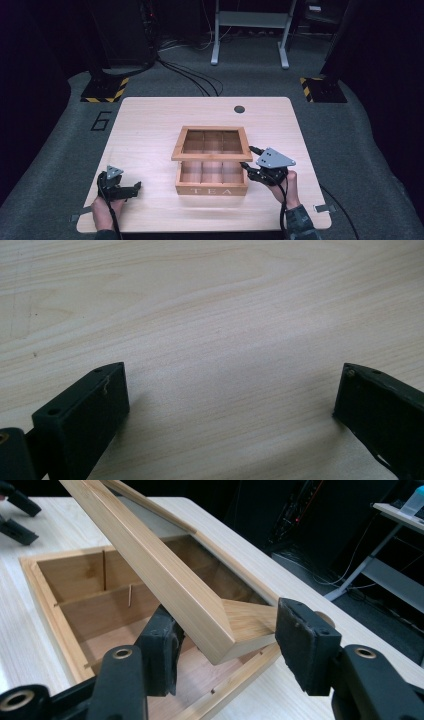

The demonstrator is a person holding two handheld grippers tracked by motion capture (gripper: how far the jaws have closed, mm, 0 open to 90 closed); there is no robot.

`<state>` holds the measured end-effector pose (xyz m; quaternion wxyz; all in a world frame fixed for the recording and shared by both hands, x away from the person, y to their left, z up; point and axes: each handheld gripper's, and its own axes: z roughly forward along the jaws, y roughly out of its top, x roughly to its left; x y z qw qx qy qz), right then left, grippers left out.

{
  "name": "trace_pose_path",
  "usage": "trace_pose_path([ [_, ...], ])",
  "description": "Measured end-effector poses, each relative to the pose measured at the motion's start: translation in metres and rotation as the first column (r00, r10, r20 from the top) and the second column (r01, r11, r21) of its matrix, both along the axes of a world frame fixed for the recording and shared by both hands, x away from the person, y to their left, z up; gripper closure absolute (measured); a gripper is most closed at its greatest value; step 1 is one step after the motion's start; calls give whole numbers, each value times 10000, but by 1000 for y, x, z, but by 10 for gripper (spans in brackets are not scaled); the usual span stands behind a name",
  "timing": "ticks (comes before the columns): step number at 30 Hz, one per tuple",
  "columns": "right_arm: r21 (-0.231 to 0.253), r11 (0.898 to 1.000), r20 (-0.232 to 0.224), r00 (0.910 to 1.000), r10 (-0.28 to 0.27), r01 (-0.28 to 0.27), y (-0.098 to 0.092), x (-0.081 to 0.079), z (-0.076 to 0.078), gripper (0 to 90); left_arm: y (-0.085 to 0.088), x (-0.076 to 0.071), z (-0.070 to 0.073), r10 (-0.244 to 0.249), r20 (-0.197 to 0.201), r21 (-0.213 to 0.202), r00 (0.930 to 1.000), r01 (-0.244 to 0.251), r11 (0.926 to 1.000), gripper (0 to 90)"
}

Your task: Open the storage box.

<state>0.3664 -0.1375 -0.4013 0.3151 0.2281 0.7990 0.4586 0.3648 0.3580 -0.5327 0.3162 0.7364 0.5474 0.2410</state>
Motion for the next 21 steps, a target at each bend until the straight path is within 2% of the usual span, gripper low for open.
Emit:
trace_pose_path([
  [8, -31, 9999, 13, 9999, 133, -133, 0, 8, 13, 470, 0, 0, 0, 14, 12, -36, 10000, -14, 10000, 9],
  [10, -164, 9996, 163, 9996, 240, -238, 0, 11, 16, 475, 0, 0, 0, 18, 9, -35, 10000, -18, 10000, 10],
  [21, -190, 9988, 203, 9988, 456, -452, 4, 23, 22, 510, 0, 0, 0, 17, 12, -27, 10000, -17, 10000, 10],
])
